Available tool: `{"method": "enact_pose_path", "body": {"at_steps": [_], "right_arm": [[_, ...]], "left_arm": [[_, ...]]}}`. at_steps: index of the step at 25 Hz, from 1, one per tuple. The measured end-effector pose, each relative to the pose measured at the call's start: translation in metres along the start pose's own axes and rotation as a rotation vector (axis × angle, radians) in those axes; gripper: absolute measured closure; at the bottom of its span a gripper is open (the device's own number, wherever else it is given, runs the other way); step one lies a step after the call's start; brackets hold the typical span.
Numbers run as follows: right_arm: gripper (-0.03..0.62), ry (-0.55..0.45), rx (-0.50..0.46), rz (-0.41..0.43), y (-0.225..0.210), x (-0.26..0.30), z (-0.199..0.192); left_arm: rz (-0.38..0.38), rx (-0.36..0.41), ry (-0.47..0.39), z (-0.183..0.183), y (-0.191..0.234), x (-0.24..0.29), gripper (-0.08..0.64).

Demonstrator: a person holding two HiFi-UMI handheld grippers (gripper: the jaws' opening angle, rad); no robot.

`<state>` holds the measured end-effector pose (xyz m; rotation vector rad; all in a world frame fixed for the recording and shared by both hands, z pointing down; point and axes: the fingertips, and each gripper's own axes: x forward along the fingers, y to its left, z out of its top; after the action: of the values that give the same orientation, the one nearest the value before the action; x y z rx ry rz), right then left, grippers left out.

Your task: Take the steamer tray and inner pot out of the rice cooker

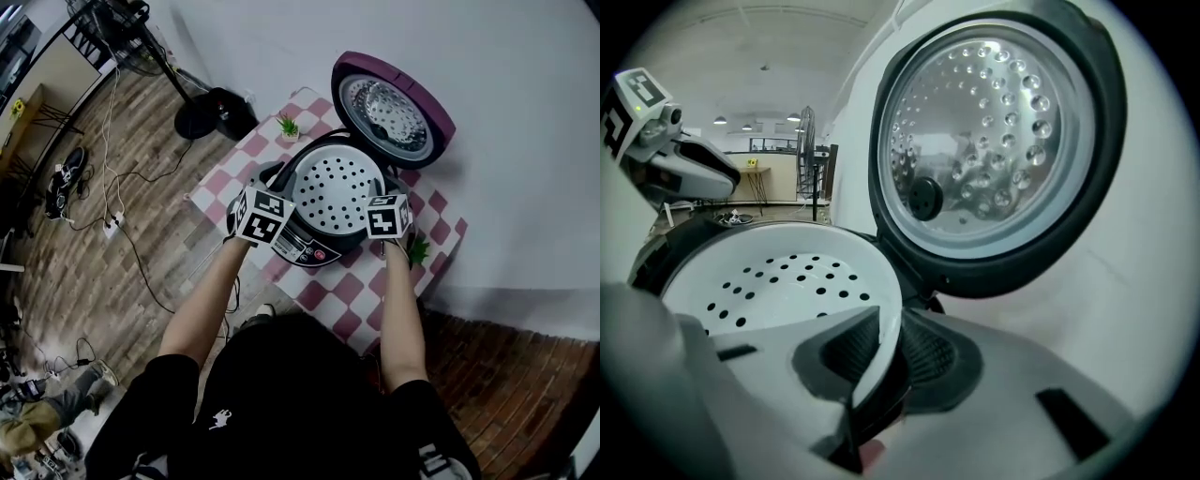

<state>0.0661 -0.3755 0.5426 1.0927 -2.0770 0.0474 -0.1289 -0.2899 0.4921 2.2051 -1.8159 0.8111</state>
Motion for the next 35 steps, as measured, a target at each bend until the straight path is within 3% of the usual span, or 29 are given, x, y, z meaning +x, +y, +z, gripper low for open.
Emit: {"method": "enact_pose_path", "body": {"at_steps": [3, 6, 12, 21, 28, 35], "right_arm": [[0.531, -0.043, 0.009, -0.023, -0.003, -0.007, 0.010], [0.545, -0.110, 0.062, -0.022, -0.006, -0.015, 0.021], [0.563, -0.194, 0.293, 0.056, -0.010, -0.020, 0.025], [0.569, -0.311, 0.638, 0.198, -0.025, -0.029, 0.023], [0.568, -0.386, 0.662, 0.218, -0.030, -0.039, 0.033], [0.567, -0.394, 0.646, 0.195, -0.029, -0.048, 0.038]], "left_arm": [[-0.019, -0.011, 0.003, -0.001, -0.002, 0.001, 0.460], [-0.066, -0.022, 0.032, -0.007, -0.008, 0.008, 0.413], [-0.116, -0.016, 0.077, -0.014, -0.018, 0.021, 0.388], [-0.161, -0.085, 0.093, -0.010, -0.016, 0.026, 0.362], [-0.263, -0.212, 0.089, 0.003, -0.017, 0.024, 0.438], [-0.273, -0.310, 0.017, 0.021, -0.008, 0.011, 0.481]]}}
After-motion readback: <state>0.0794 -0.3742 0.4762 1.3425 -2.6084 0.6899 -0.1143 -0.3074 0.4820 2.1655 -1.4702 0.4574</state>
